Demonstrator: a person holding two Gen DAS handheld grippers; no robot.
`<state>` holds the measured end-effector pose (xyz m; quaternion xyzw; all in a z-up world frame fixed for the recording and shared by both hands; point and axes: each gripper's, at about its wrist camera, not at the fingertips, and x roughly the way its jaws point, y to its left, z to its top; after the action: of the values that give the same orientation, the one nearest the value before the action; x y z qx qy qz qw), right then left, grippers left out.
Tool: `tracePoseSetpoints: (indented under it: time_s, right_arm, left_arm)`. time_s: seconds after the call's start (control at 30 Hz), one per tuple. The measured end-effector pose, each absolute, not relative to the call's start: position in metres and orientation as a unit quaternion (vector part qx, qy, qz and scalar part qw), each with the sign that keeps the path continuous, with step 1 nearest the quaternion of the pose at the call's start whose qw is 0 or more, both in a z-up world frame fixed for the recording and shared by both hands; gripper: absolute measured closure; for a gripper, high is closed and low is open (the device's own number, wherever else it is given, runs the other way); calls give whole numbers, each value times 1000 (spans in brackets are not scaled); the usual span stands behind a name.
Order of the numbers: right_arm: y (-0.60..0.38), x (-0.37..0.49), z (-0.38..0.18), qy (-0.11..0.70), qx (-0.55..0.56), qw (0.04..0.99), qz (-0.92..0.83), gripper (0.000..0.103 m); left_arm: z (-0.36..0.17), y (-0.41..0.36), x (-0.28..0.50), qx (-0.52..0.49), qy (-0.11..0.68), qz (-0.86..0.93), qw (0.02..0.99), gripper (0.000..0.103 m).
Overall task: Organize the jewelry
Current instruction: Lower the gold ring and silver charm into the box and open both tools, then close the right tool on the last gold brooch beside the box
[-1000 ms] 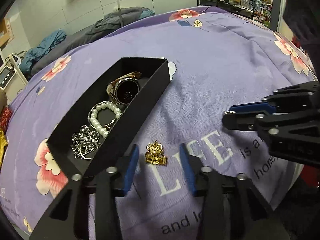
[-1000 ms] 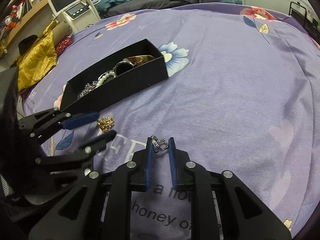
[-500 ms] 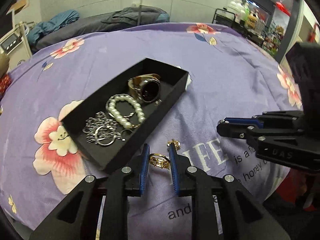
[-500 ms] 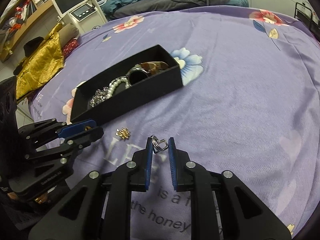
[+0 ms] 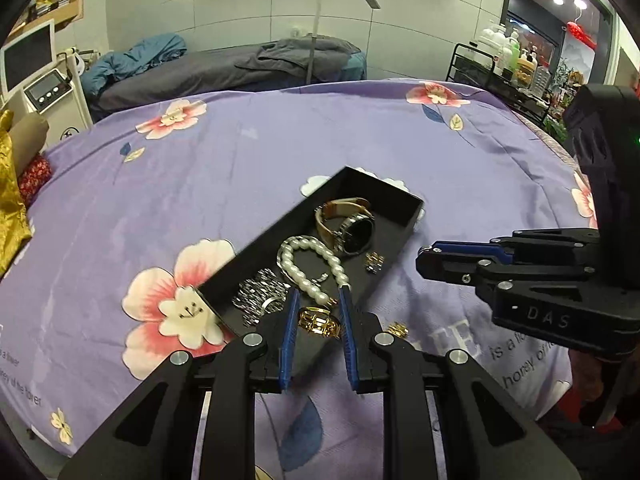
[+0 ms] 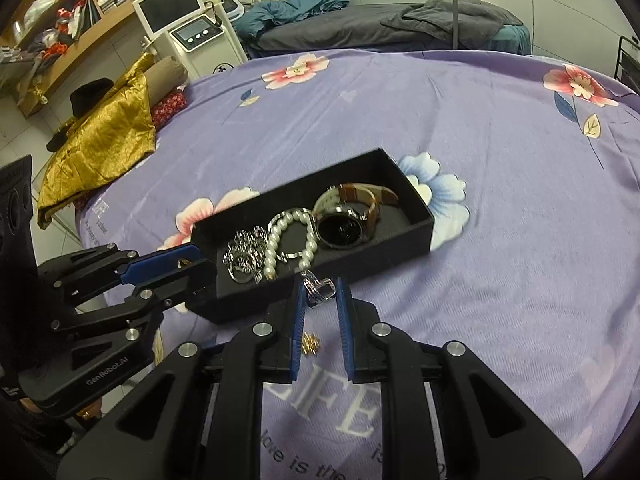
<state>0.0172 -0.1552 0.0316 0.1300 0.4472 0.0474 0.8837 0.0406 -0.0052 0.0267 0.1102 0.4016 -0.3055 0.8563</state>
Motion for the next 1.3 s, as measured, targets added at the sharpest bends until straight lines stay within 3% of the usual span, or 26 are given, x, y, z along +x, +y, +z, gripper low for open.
tracePoseSetpoints:
  time_s: [0.3,0.37,0.43,0.47,0.53,0.67,0.7,0.77,1.3]
  right_arm:
    - [-149,52,36,442,135,886,51,86]
    - [-147,57,32,444,135,885,49,86]
    - [-147,61,26,451,137,881,47,86]
    - [-147,62,23,454,137,879,44,85]
    - [-149,62,19,457,134,879,32,75]
    - [-154,57,21,444,134,886,22,59]
    - [-155,56,23,441,127,888,12,49]
    - [-159,52,28,429,123,895,0,46]
    - [-151,10,-7,477,89,874,0,46]
  left_arm:
    - [24,-10,62,128,394,-278,867,83]
    - [21,-12,63,132,394,-275,867,77]
    - [19,-12,63,132,394,-271,868,57]
    - [19,-11,63,131,392,-270,870,52]
    - [18,-11,62,133,388,-268,872,34]
    - [17,-10,60,148,377,-258,877,18]
    - [16,-9,59,150,376,-255,878,15]
    - [17,-8,58,156,371,-246,882,8]
    - [22,20,54,143,367,-190,899,7]
